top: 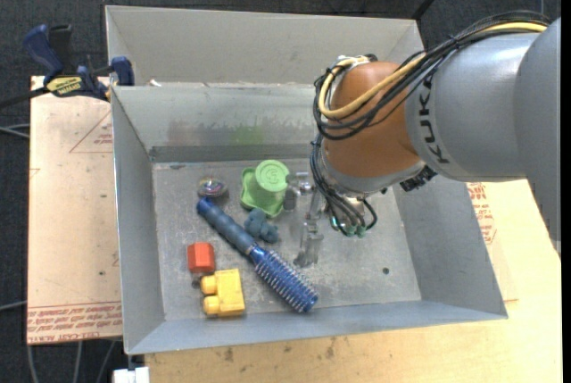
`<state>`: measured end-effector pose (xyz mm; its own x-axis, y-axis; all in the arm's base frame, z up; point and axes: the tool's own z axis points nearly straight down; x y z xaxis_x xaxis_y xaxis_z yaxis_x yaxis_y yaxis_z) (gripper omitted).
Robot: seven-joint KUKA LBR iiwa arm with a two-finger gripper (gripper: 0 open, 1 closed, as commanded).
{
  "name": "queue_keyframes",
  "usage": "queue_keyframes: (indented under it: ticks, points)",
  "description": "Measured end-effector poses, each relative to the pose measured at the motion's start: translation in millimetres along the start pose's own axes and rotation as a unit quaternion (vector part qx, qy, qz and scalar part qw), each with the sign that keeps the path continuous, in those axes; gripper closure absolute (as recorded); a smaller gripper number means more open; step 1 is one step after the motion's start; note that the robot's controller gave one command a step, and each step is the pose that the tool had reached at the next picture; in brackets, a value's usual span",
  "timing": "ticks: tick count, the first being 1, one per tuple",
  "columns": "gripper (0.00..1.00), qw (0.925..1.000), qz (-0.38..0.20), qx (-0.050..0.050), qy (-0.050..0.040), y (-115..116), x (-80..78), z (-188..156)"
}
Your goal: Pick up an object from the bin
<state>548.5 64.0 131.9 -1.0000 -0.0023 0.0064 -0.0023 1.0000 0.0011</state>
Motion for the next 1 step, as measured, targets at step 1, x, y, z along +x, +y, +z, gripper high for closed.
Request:
queue_keyframes:
  ticks: [1]
  points:
    - [0.00, 0.9987, 0.051, -0.002, -0.0011, 58.5, 41.4, 61.9]
